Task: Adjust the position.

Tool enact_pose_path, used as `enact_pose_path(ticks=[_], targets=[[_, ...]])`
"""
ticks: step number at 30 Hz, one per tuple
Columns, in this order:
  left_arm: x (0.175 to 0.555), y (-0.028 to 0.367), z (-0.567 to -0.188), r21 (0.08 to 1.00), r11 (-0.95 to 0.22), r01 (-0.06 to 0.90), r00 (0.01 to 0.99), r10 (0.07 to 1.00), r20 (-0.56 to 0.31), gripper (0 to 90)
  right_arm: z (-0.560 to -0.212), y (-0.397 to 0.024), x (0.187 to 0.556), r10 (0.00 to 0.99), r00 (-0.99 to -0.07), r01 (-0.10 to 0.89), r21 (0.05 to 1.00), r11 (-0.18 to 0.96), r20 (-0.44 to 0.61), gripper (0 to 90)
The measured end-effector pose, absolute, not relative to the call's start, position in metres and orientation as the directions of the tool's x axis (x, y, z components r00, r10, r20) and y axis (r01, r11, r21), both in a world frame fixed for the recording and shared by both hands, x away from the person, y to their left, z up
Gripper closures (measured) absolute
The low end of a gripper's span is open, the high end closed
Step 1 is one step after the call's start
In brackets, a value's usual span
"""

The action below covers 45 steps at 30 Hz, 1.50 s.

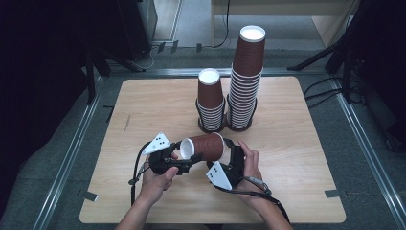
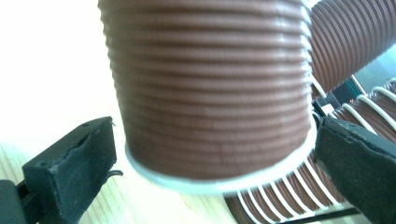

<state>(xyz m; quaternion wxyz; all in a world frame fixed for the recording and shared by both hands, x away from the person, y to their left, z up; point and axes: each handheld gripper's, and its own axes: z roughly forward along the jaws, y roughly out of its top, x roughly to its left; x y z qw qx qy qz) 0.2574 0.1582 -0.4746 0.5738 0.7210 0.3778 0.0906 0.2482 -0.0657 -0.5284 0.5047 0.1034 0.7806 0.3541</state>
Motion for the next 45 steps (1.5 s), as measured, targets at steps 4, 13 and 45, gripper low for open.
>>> enact_pose_path(ticks=[4, 13, 45], targets=[[0.259, 0.16, -0.475, 0.897, -0.046, 0.44, 0.69, 0.657, -0.305, 23.2, -0.526, -0.076, 0.249, 0.553, -0.467, -0.158, 0.68, 0.716, -0.69, 0.0], [0.264, 0.165, -0.475, 0.899, -0.026, 0.438, 0.676, 0.668, -0.31, 23.2, -0.516, -0.102, 0.246, 0.72, -0.51, 0.044, 0.822, 0.568, -0.47, 0.1], [0.264, 0.159, -0.479, 0.905, -0.022, 0.424, 0.67, 0.681, -0.297, 23.1, -0.503, -0.102, 0.236, 0.617, -0.074, 0.647, 0.508, -0.569, 0.784, 0.0]])
